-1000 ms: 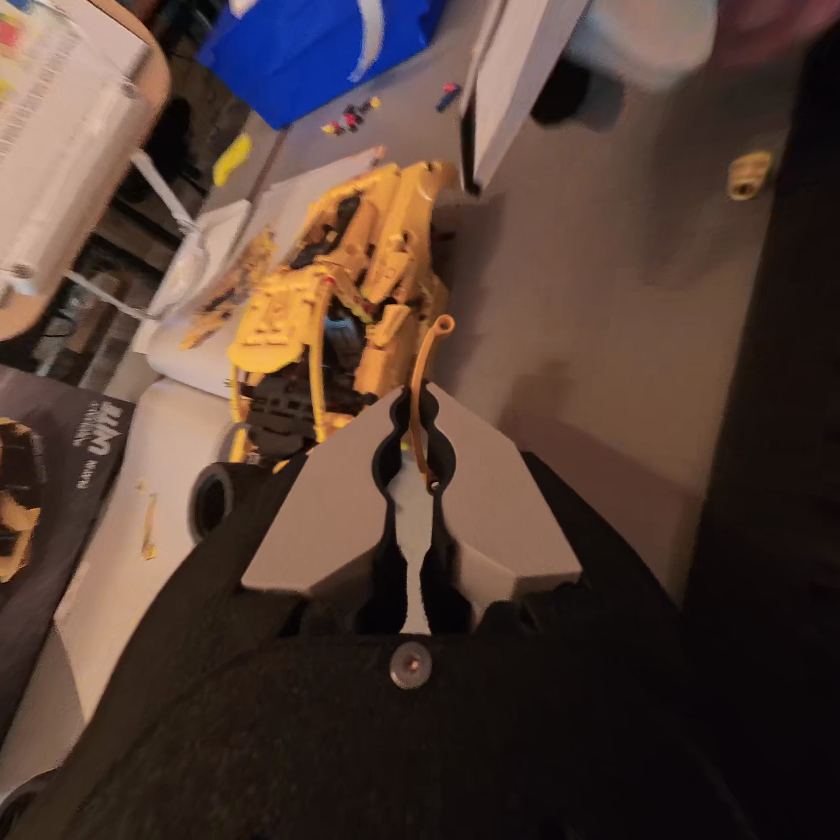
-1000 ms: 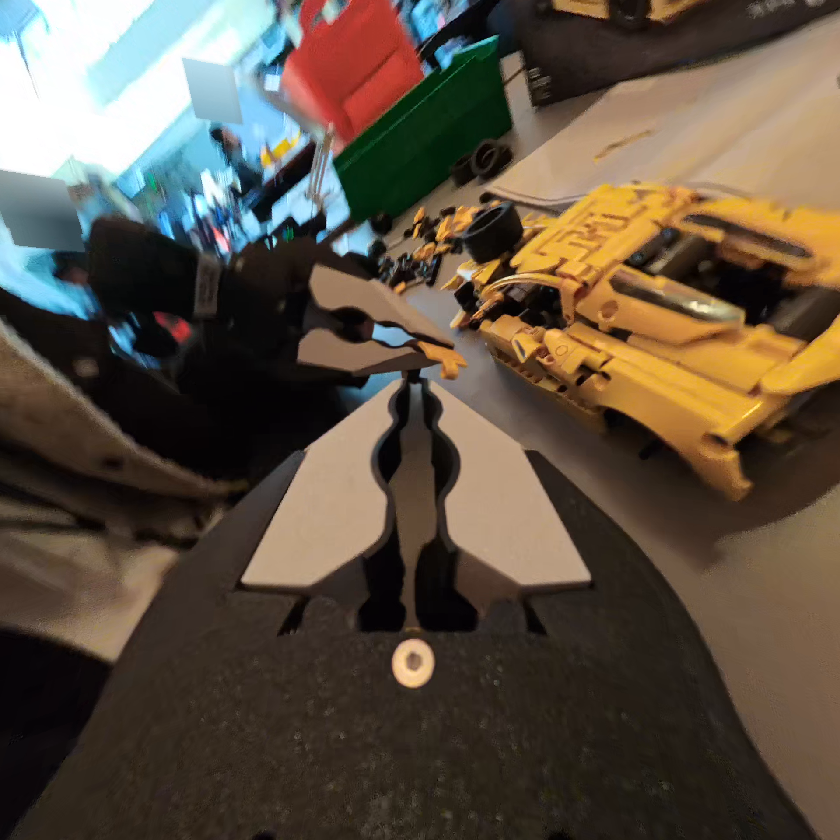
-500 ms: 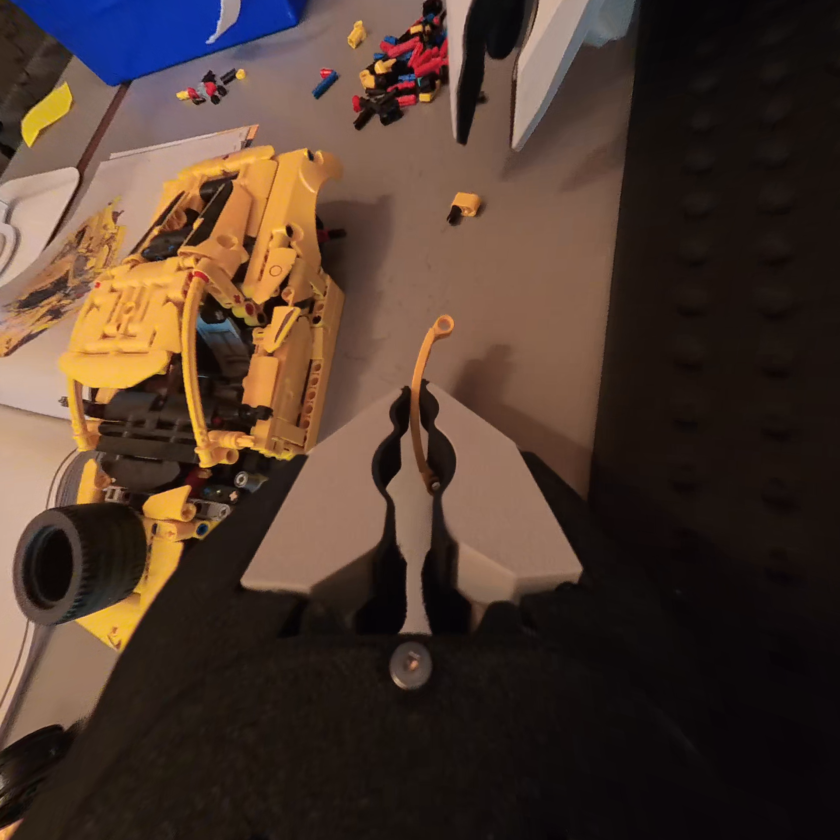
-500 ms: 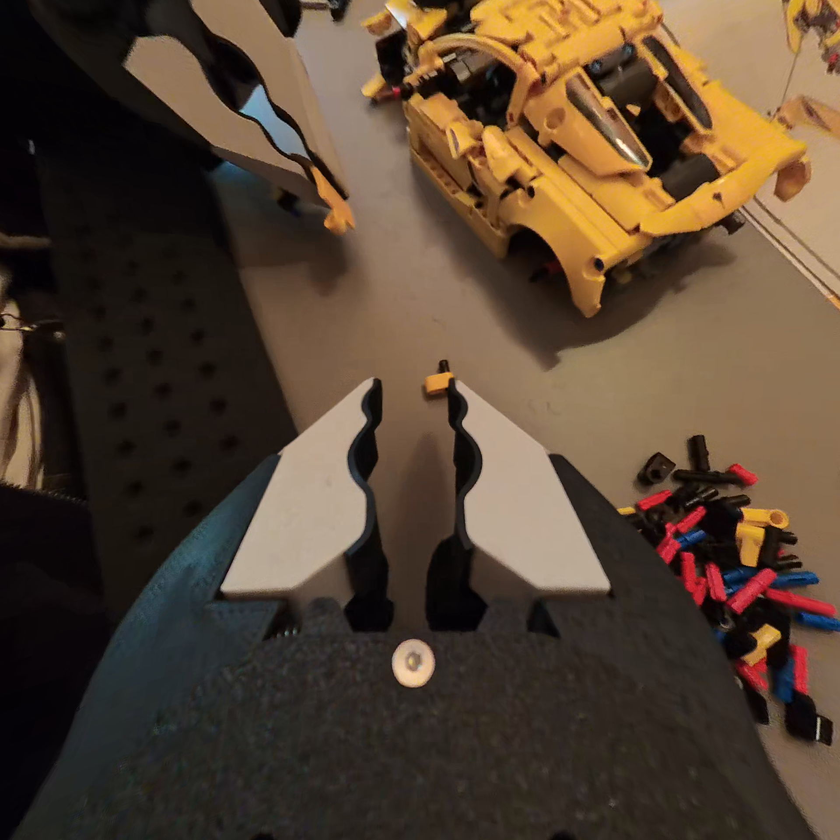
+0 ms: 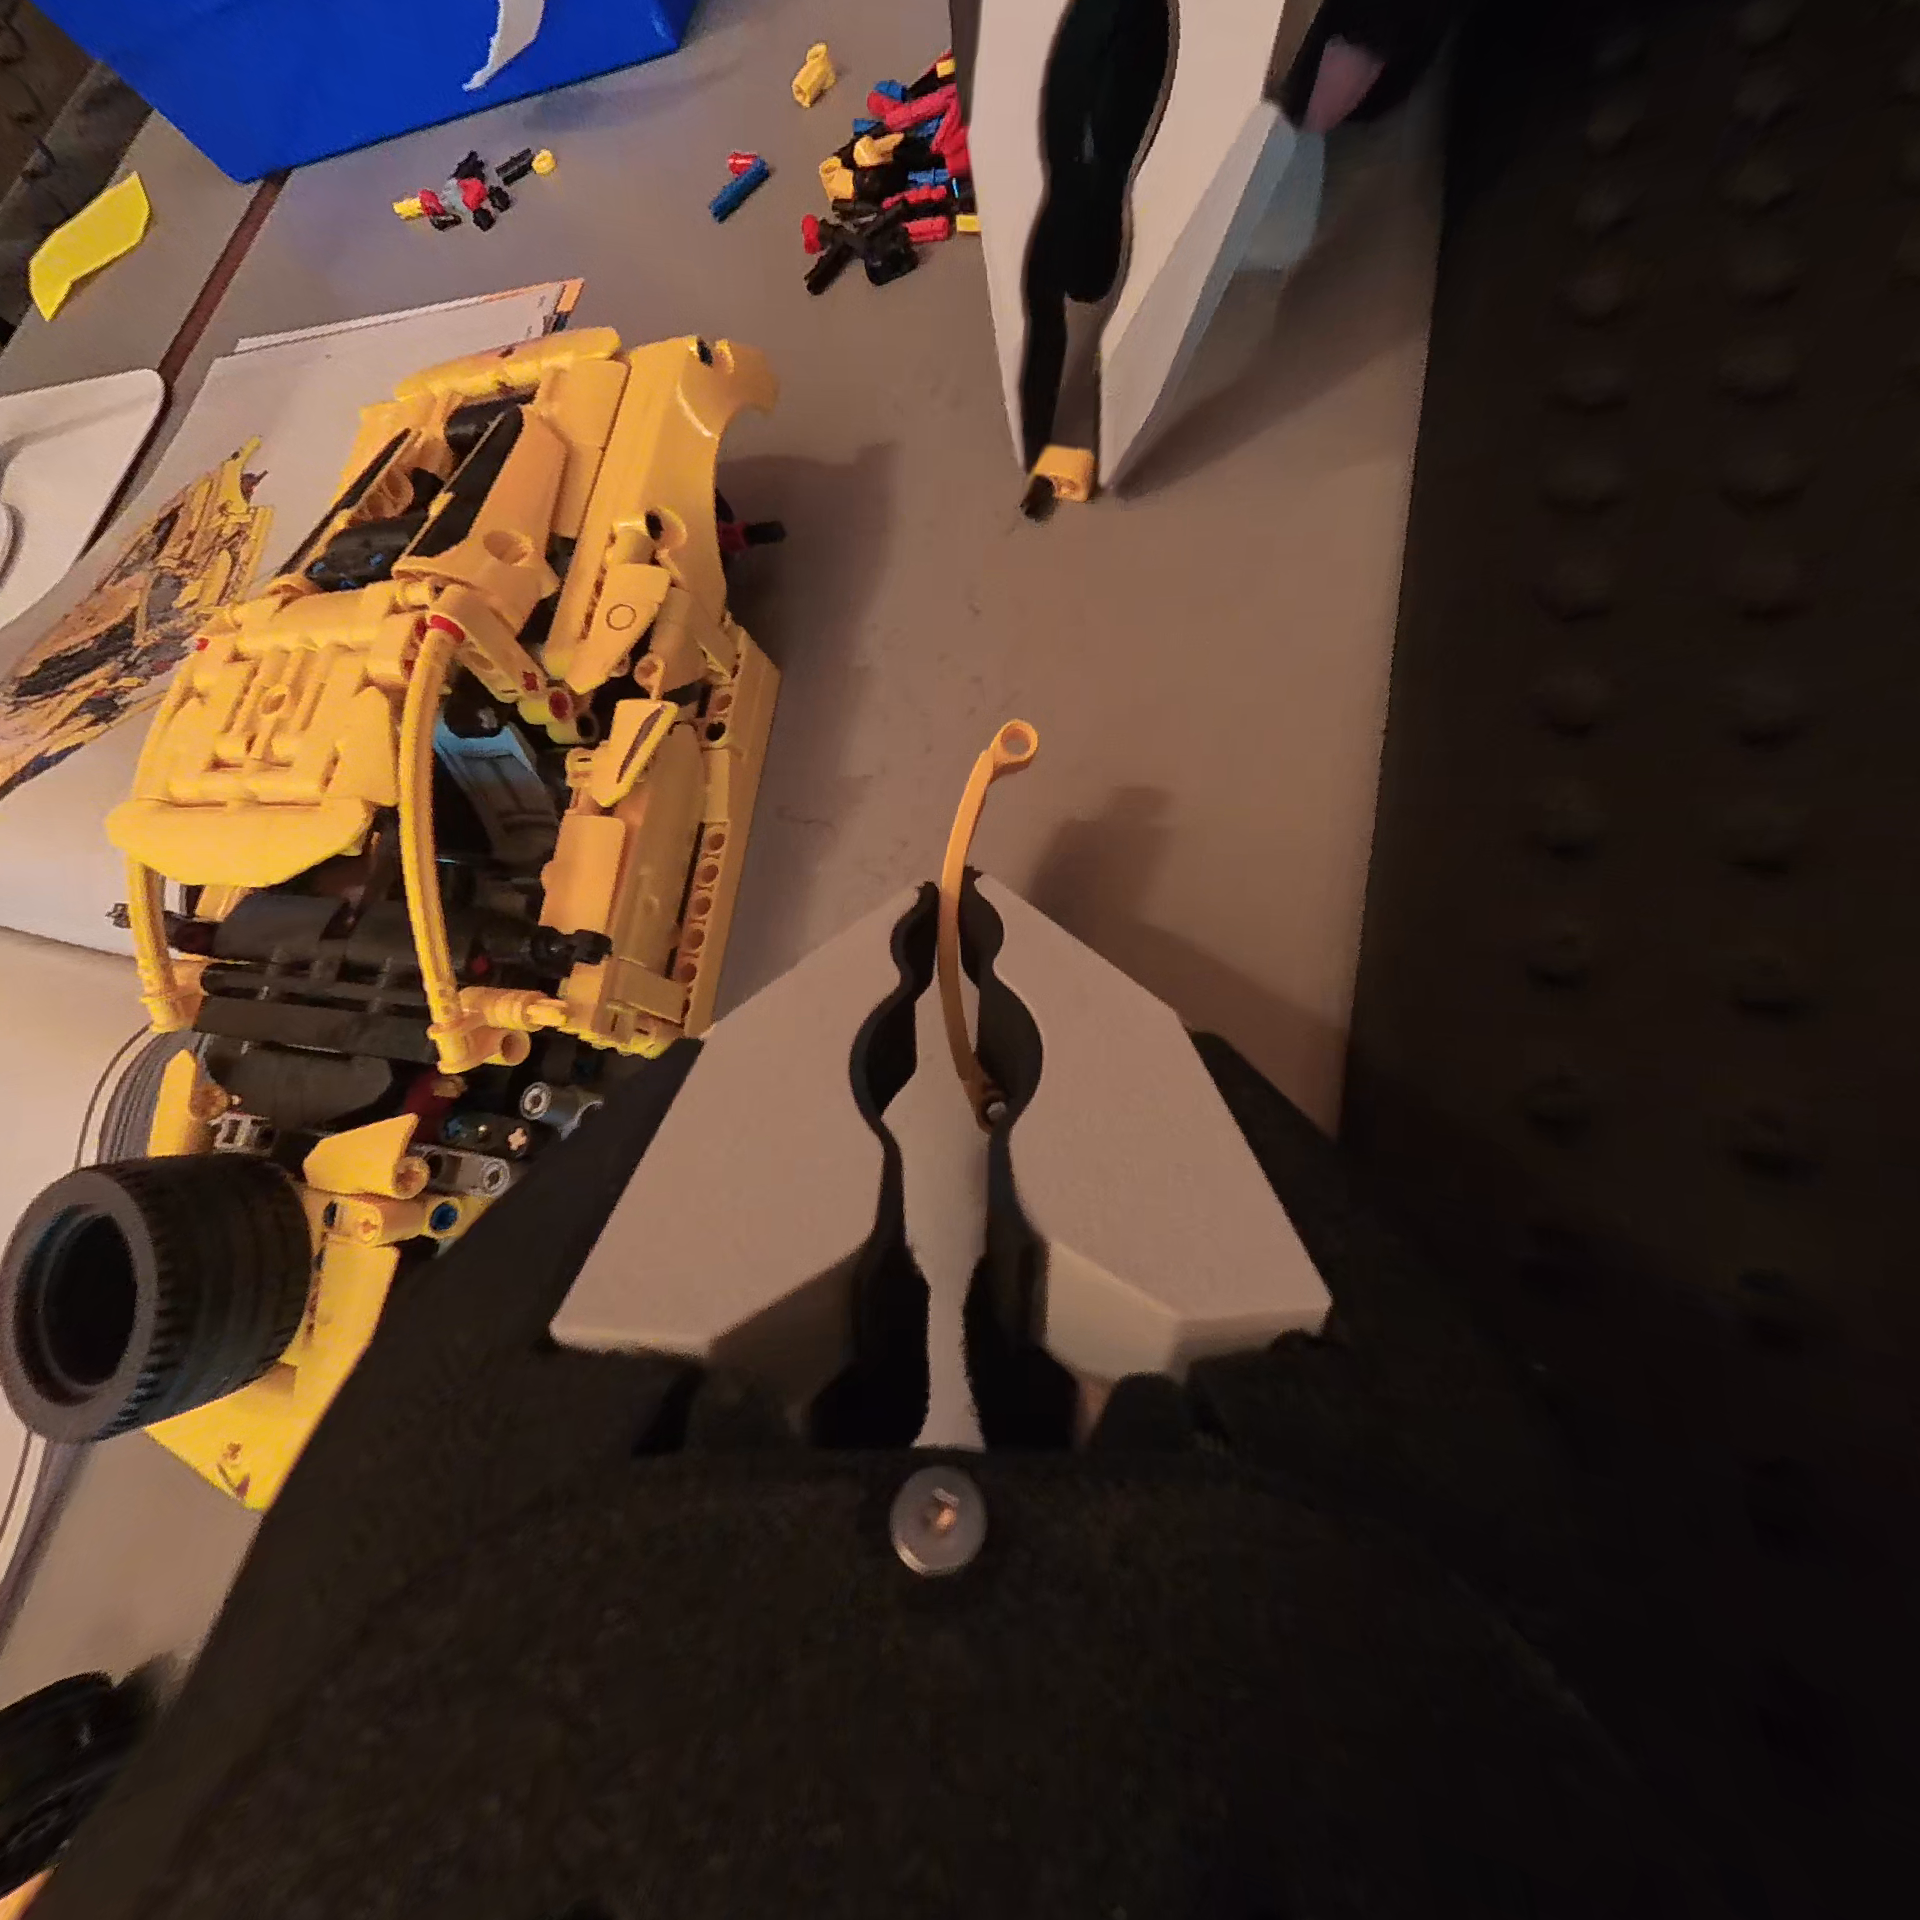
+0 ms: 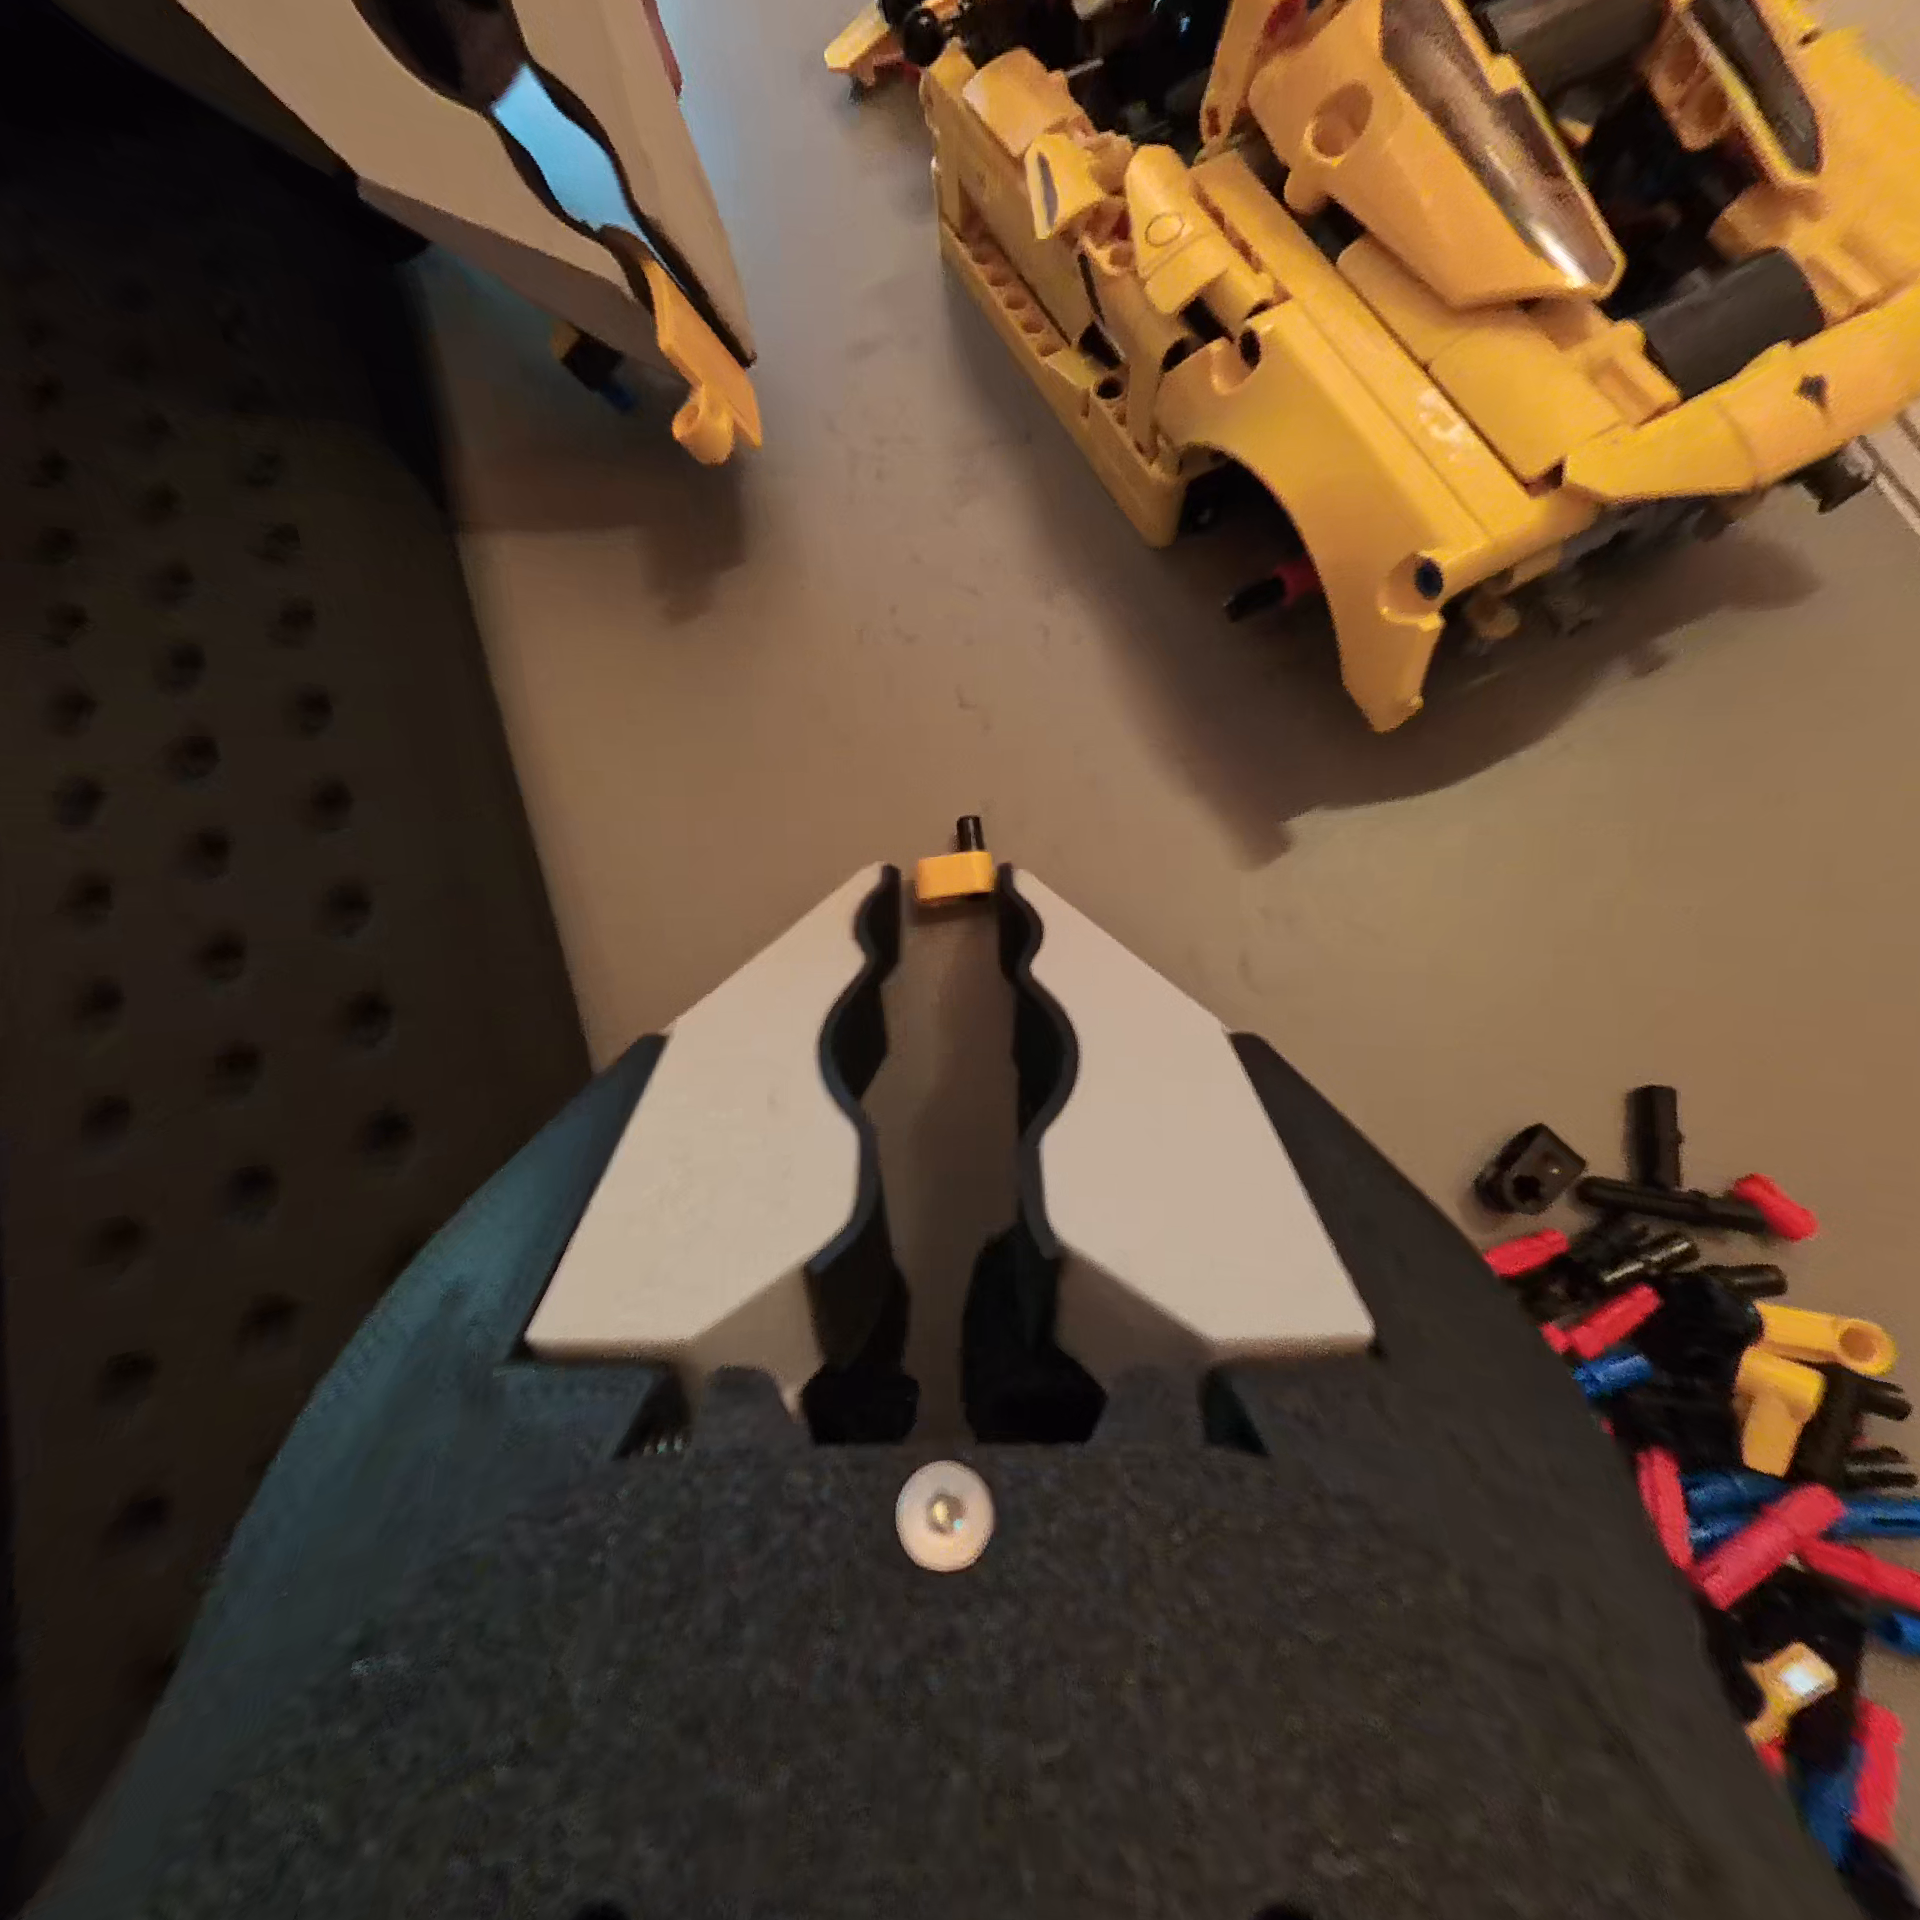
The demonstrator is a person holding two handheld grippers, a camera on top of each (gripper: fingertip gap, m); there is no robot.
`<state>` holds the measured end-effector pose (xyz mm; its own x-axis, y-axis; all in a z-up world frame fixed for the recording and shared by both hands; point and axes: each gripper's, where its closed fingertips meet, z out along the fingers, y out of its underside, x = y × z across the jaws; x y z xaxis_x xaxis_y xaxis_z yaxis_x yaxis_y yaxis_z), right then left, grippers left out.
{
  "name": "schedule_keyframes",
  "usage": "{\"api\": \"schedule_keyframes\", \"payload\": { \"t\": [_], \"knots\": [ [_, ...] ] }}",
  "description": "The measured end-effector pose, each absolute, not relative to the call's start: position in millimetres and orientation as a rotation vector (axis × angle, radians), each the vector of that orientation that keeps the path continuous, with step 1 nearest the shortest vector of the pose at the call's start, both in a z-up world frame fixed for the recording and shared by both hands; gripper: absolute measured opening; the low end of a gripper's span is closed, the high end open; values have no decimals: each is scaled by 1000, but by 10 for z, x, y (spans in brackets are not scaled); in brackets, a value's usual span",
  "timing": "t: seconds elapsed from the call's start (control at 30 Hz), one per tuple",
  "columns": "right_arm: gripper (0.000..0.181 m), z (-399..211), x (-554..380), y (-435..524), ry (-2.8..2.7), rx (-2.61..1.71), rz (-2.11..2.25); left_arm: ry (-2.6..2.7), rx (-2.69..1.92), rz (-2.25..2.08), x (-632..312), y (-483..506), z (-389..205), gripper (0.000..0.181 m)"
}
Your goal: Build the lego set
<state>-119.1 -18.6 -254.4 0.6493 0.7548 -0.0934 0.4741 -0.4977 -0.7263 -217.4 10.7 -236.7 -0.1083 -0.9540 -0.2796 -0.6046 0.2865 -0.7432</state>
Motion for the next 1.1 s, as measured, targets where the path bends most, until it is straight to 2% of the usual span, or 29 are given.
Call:
{"api": "schedule_keyframes", "payload": {
  "t": [0.33, 0.57, 0.63, 0.73, 1.03, 1.1],
  "knots": [
    [14, -2515, -1691, -385, -1531, -1897, 78, 1831, -1426, -607, -2173, 83, -2404, 3],
    [15, -2503, -1835, -381, -1369, -1980, 466, 1856, -1478, -729, -2185, -18, -2428, 3],
    [25, -2511, -1821, -335, -1314, -2008, 495, 1861, -1489, -749, -2190, -35, -2431, 3],
    [27, -2441, -1890, -334, -1230, -2021, 615, 1868, -1555, -794, -2221, -49, -2453, 3],
    [26, -2493, -1774, -329, -1027, -2214, 617, 2015, -1787, -603, -2527, -37, -2552, 3],
    [21, -2522, -1802, -347, -1068, -2223, 570, 2008, -1806, -623, -2503, -75, -2551, 3]
  ]
}}
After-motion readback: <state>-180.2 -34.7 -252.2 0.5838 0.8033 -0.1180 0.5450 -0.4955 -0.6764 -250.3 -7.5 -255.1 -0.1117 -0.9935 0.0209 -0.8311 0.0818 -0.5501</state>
